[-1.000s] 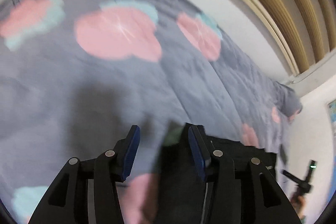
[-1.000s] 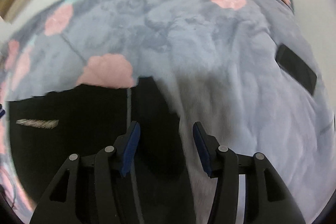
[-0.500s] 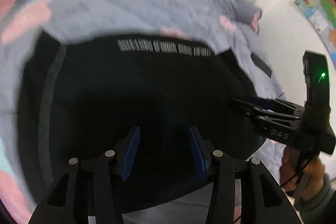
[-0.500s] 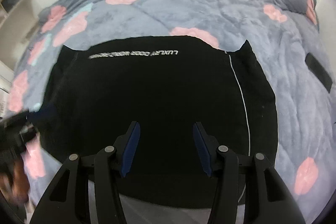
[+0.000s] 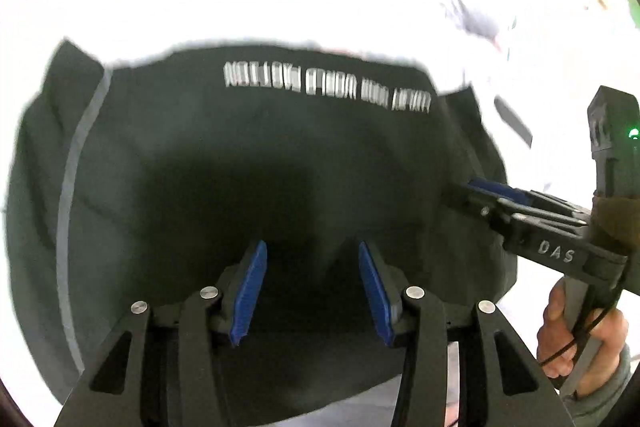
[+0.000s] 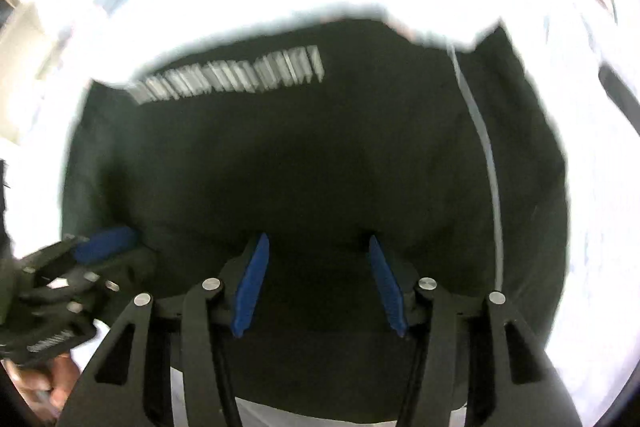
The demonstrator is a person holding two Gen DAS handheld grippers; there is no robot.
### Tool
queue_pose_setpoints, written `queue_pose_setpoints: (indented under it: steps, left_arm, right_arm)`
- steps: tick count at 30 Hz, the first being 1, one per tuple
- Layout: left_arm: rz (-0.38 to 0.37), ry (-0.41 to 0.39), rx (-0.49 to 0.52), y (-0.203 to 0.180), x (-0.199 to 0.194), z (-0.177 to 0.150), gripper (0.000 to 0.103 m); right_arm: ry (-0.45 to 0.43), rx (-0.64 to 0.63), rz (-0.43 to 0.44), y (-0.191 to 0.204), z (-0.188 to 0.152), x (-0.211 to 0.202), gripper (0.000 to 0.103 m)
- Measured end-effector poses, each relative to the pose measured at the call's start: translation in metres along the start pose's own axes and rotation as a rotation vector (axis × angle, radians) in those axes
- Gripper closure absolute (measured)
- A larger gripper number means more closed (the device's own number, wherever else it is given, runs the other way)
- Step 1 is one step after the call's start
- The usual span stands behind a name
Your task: Fold large clothes
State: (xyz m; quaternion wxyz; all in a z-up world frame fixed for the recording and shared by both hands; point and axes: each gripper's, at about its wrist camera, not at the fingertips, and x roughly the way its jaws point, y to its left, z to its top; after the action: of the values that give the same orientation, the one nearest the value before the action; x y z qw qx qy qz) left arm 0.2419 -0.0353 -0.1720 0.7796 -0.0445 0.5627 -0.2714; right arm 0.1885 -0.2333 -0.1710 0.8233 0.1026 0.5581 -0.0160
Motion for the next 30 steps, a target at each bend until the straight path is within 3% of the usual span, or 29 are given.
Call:
queue_pose_setpoints:
  steps: [3,5,6,8,11,14,18,23,30]
  left_arm:
    - [-0.029,-0.047,-0.085,0.012,-0.006,0.027,0.054]
    - [0.000,-0.039,-0.123,0.021,0.005,0.040,0.054]
    - [0.048,-0.011,-0.139,0.028,0.020,0.046,0.054]
    - [0.060,0.062,-0.187,0.043,0.050,0.051,0.054]
    - [0.085,0.069,-0.176,0.044,0.070,0.052,0.054]
    - [0.141,0.061,-0.118,0.035,0.070,0.051,0.054]
    - [0.166,0.044,-0.083,0.020,0.048,0.045,0.054]
    - [0.227,-0.005,-0.047,0.001,0.000,0.035,0.054]
    - [0.290,-0.082,-0.023,-0.025,-0.060,0.015,0.054]
  right_arm:
    - [-0.089,-0.028,-0.005,0.011,0.027,-0.019,0.047]
    - [-0.101,-0.007,-0.004,0.013,0.046,-0.010,0.047]
    - [-0.094,0.000,-0.013,0.013,0.053,-0.001,0.047]
    - [-0.040,0.025,-0.031,0.008,0.063,0.028,0.050]
    - [0.071,0.063,-0.016,-0.006,0.061,0.084,0.049]
    - [0.060,0.048,-0.033,-0.004,0.061,0.092,0.050]
    - [0.068,0.061,-0.013,0.000,0.064,0.077,0.049]
    - [0.033,0.134,0.114,-0.007,0.046,0.026,0.047]
    - [0.044,0.119,0.067,-0.019,-0.005,-0.020,0.047]
